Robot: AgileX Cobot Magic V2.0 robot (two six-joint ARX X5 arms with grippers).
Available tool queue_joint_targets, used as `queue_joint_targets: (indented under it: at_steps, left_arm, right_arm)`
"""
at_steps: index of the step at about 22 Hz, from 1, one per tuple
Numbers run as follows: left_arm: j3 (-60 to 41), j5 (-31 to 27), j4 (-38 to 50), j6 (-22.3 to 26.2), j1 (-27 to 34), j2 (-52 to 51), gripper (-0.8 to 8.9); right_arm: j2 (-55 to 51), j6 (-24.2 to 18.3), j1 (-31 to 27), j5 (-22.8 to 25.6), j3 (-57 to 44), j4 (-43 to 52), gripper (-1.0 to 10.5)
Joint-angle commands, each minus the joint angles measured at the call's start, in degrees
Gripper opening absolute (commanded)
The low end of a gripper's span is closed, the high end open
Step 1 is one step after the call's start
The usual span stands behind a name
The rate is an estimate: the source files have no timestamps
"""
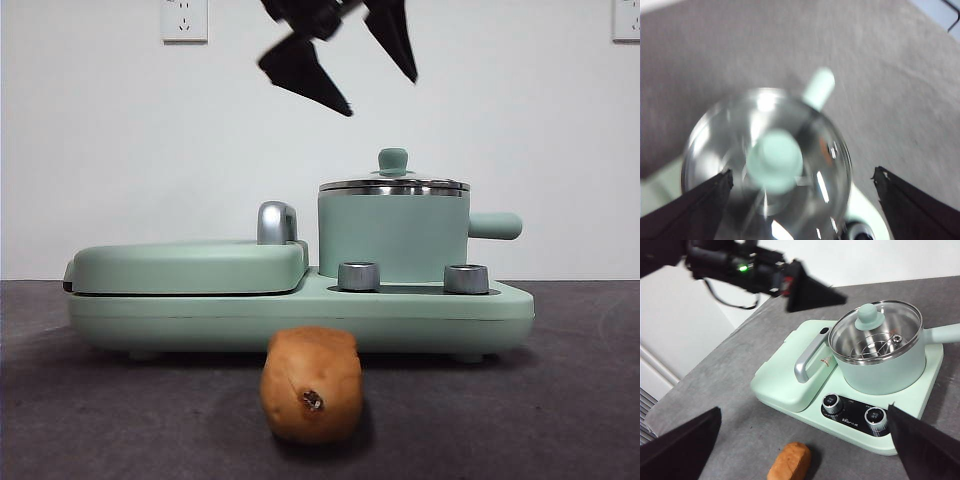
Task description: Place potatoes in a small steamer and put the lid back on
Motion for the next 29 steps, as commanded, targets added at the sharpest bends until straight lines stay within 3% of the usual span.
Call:
queue_joint_targets:
  at_steps: [1,20,23,29]
  left_arm:
    - [2.32,-0.81,3.58,1.68,-0.55,3.37,4.59]
    - [2.32,-2.93,5.44,4.5,-1.46,9.33,4.27]
    - [2.32,-4.24,5.29,6.25,-2.1,9.33,3.39]
    - [2.32,-5.88,4.98,7.65,-2.73,9.42,2.66]
  right_arm:
    - [0.22,-0.04,-0.07,0.13,1.11,0.24,5.3]
    - [0.22,-0.02,-0.07,1.36,1.09,0.66,5.3]
    - [0.22,-0.02,-0.07,1.38,1.09,0.66,5.3]
    - [0.22,-0.02,-0.07,1.44,1.09,0.66,5.3]
